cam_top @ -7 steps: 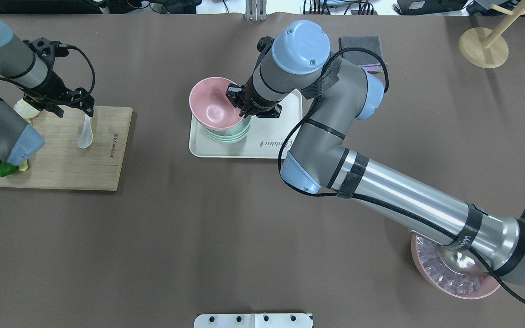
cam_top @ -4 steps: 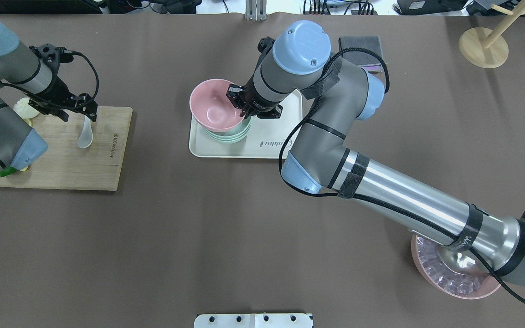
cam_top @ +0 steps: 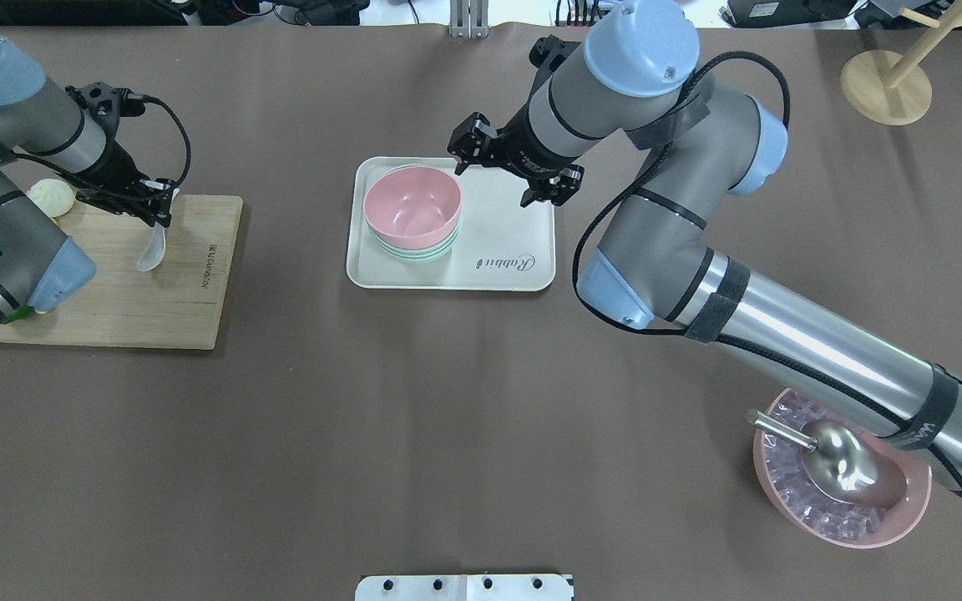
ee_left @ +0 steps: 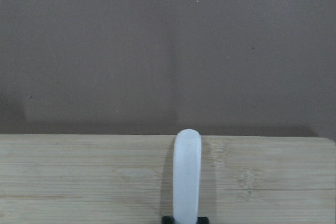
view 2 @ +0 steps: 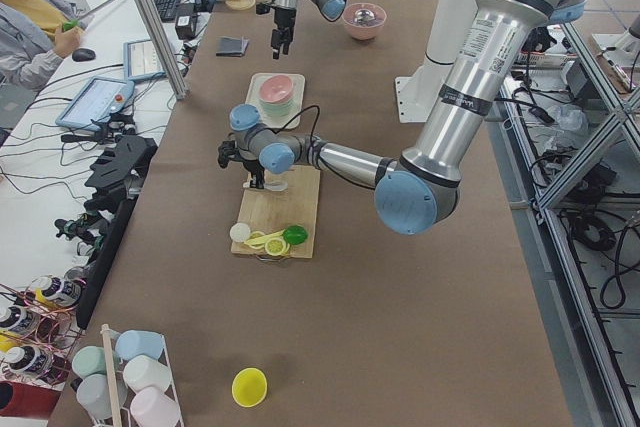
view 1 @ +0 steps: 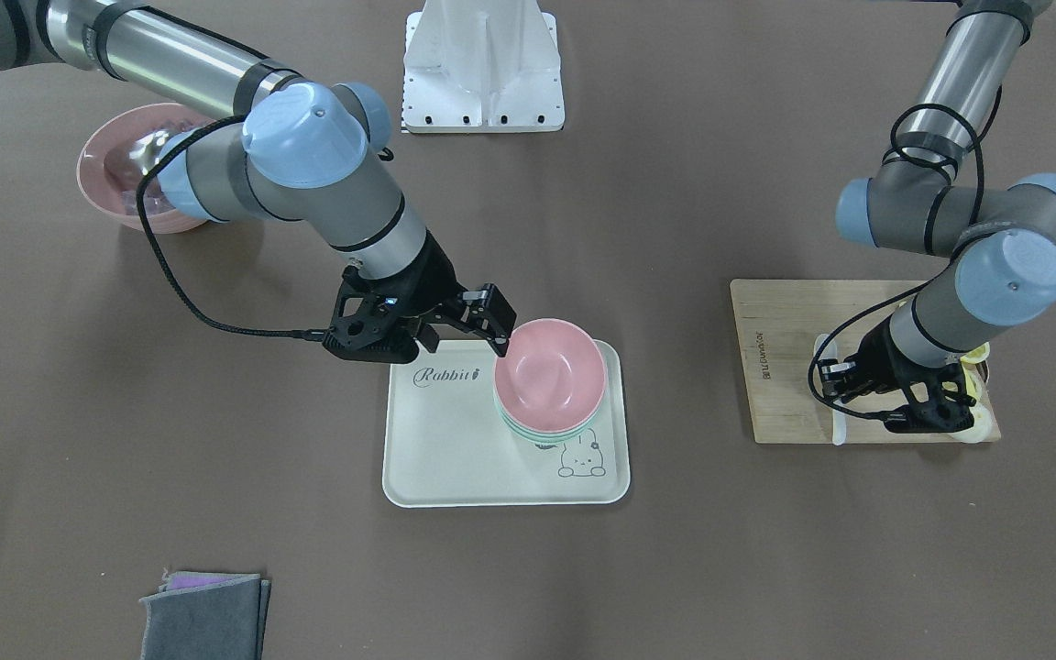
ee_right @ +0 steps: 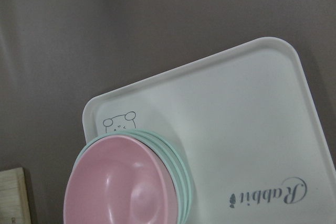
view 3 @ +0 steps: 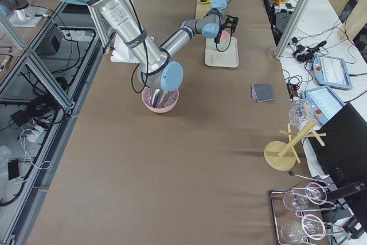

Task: Stack pink bowl on green and place spoon
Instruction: 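Carry the spoon with the left gripper into the pink bowl while the right withdraws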

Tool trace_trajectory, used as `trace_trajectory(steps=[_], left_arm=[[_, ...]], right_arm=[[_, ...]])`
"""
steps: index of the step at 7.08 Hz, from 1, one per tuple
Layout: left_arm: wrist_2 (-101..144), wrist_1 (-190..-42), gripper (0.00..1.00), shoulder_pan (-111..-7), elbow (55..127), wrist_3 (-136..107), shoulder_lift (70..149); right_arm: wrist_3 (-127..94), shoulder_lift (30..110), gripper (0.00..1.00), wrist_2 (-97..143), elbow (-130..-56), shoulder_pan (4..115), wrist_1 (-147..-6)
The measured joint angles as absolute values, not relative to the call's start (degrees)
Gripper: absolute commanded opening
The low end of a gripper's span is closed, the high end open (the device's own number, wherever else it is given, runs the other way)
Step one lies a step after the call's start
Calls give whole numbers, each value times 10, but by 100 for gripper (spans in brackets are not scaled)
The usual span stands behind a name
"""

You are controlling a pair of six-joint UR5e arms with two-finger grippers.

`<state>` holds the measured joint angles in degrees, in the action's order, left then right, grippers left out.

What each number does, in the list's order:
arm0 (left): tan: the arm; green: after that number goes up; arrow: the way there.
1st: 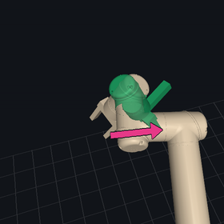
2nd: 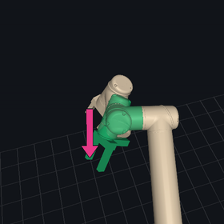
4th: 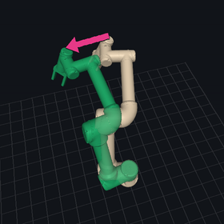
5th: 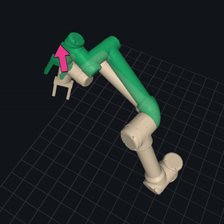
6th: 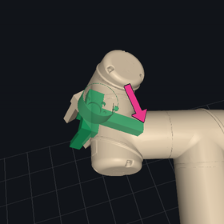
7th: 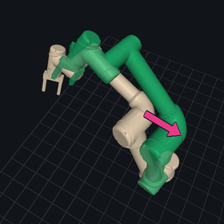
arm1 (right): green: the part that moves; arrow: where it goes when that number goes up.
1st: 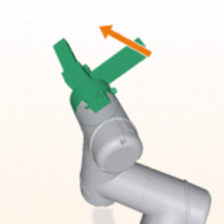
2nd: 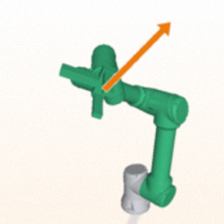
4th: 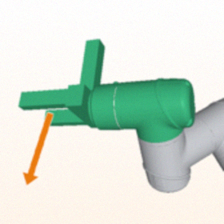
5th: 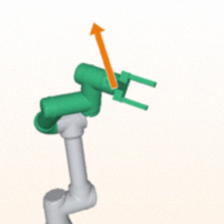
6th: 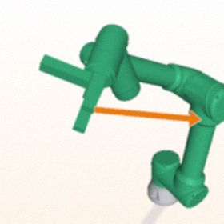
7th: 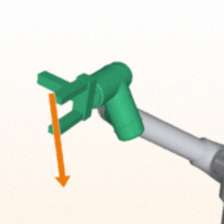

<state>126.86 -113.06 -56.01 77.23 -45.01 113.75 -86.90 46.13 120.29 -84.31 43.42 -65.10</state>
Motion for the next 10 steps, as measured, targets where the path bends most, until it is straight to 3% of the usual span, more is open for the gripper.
trace_trajectory(steps=[4,6,9,10], left_arm=[[1307,-1132,0,-560,801,-581,1227],[1304,-1131,0,-524,804,-668,1296],[1270,-1138,0,-482,798,-708,1341],[1263,-1151,67,-474,794,-710,1342]], right_arm=[[-748,595,100,1315,-910,556,-655],[-630,673,100,1345,-917,615,-655],[-453,770,100,1354,-912,674,-656],[-428,783,100,1354,-912,682,-656]])
